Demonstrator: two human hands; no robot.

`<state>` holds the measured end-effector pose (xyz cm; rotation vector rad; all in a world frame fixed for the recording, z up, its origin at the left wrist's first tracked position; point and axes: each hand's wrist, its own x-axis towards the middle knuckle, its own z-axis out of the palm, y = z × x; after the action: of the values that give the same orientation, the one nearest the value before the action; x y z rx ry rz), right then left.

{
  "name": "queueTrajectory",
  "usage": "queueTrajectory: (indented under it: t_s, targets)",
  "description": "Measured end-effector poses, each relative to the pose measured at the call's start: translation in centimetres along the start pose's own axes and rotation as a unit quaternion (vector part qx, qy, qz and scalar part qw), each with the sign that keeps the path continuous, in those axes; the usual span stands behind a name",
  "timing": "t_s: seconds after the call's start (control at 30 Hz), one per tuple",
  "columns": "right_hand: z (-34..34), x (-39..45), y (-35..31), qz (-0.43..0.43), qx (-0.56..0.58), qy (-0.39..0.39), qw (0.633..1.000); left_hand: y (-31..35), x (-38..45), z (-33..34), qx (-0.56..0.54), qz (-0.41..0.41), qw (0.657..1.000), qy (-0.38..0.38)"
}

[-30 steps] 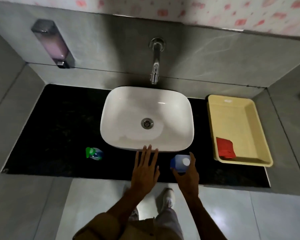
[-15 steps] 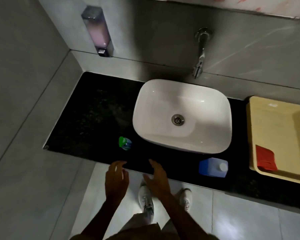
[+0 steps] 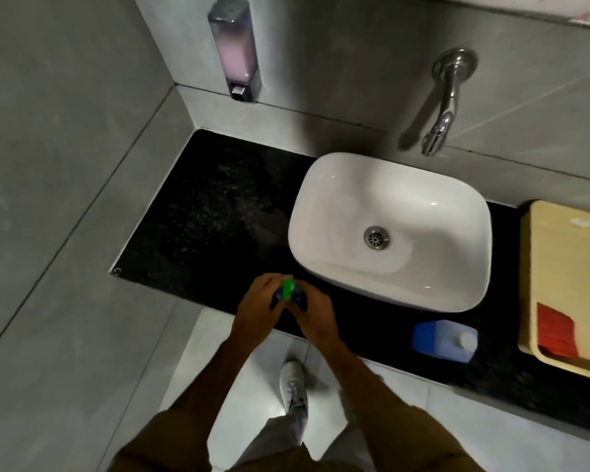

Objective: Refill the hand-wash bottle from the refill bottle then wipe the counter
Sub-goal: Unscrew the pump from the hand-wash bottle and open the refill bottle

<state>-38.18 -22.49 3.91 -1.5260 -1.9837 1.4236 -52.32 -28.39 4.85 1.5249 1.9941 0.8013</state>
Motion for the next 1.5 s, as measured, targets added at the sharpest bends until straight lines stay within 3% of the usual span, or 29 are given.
queueTrajectory:
  t_s: [0.2,0.4,0.5,0.6,0.7,0.9,1.1,1.3,1.4,1.5]
  targets:
    - [-5.4,-4.1,4.9,0.048,0.02,0.054,0.997,4.1,-0.4,4.7,-0.039,0.071,0.994,-0.072]
    - [-7.2,-6.2,6.7,0.045,0.028,0.073,0.996,6.9,-0.6,7.8,-0.016,0.027,0.999,-0.04]
    - [-7.1,-6.4,7.0,0.033,0.025,0.083,0.996,7.4,-0.6,7.9,-0.06,0.015,0.997,-0.039]
    - [-7.2,-6.3,7.1,0.027,0.023,0.082,0.996,7.3,-0.7,7.5,-0.126,0.057,0.987,-0.077]
    - [-7.3,-6.2,7.1,0.027,0.03,0.073,0.996,6.6,-0.9,7.3,-0.111,0.098,0.985,-0.085]
    - [-7.4,-6.2,7.3,0.033,0.023,0.062,0.997,7.5,-1.1,7.1,-0.072,-0.033,0.997,-0.005]
    - [-7.9,-6.1,7.1,0.033,0.023,0.062,0.997,7.4,-1.1,7.2,-0.16,0.05,0.982,-0.091]
    - [-7.9,-6.1,7.1,0.033,0.004,0.064,0.997,8.3,-0.5,7.0,-0.072,-0.02,0.997,-0.002]
    - [-7.9,-6.1,7.2,0.022,-0.017,0.068,0.997,7.9,-1.0,7.3,-0.151,-0.015,0.987,-0.053]
    - [-7.9,-6.1,7.1,0.029,-0.015,0.062,0.998,7.3,-1.3,7.5,-0.157,0.034,0.983,-0.092]
